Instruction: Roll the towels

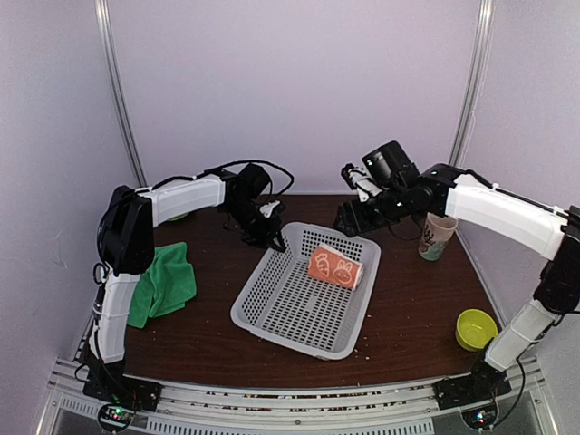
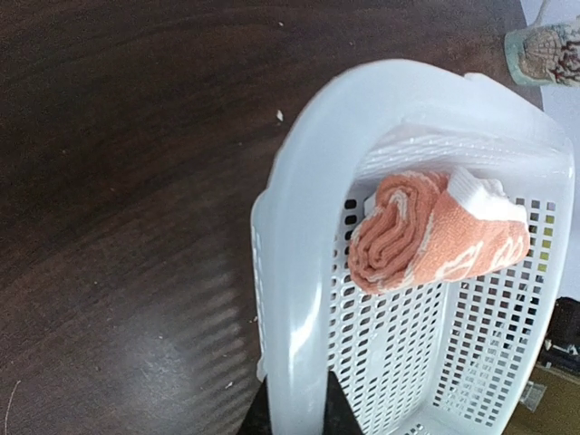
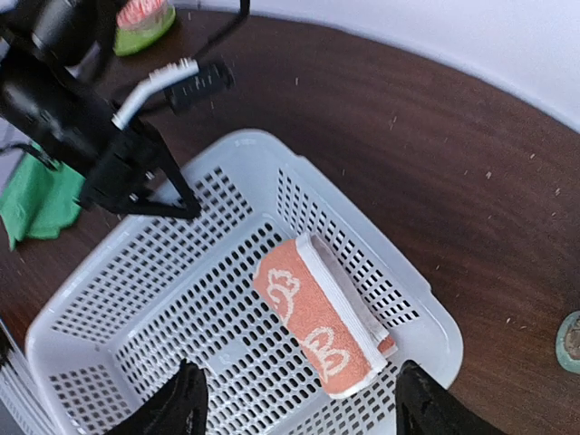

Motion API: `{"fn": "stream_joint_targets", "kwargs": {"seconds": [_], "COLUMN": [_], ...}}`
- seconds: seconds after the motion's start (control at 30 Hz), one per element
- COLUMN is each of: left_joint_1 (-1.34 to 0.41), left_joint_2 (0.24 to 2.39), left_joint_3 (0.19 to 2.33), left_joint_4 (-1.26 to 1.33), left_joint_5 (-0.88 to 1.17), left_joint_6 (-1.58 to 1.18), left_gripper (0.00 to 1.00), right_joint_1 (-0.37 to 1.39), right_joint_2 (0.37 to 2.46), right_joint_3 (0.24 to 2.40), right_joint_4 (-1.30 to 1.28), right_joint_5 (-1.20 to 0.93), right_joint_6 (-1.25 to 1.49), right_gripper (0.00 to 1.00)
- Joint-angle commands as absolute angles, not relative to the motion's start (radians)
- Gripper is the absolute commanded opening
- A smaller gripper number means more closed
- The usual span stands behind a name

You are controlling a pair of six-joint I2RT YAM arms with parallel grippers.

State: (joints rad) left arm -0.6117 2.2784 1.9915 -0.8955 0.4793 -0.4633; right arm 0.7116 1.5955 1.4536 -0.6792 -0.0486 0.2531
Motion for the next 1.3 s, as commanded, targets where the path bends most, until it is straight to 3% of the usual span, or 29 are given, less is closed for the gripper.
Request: {"fn": "stream_joint_targets", "kwargs": {"seconds": [0.0,0.33,0.47,0.7,0.83,1.2,1.27], "left_joint_1": [-0.588,-0.556,-0.557,-0.565,-0.575,-0.586,-0.587], "left_joint_2": [2.301,2.388,2.414,2.58,2.594,2.57,2.559], "left_joint_3": [2.007,2.035,2.044,2.326,2.334,2.277,2.264], "left_joint_4": [-0.734,-0.462,-0.362,-0.389,-0.348,-0.325,-0.318], "left_joint_5": [0.394,0.361,0.323,0.344,0.291,0.265,0.269], "left_joint_6": [-0.586,-0.948,-1.016,-1.03,-1.053,-1.057,-1.057], "left_gripper": [0.0,0.0,0.0,0.0,0.0,0.3,0.39], "right_joint_1": [0.704,0.703,0.704,0.704,0.704,0.704,0.704], "right_joint_2": [1.407,1.058,0.993,0.942,0.918,0.913,0.911], "right_joint_3": [1.385,1.06,0.971,0.91,0.891,0.883,0.884], "right_joint_4": [-0.607,-0.527,-0.523,-0.518,-0.52,-0.512,-0.513], "right_joint_5": [0.058,0.228,0.231,0.238,0.246,0.228,0.221], "right_joint_6": [0.344,0.487,0.512,0.52,0.518,0.509,0.51], "right_gripper": [0.71,0.71,0.71,0.7,0.71,0.71,0.71]}}
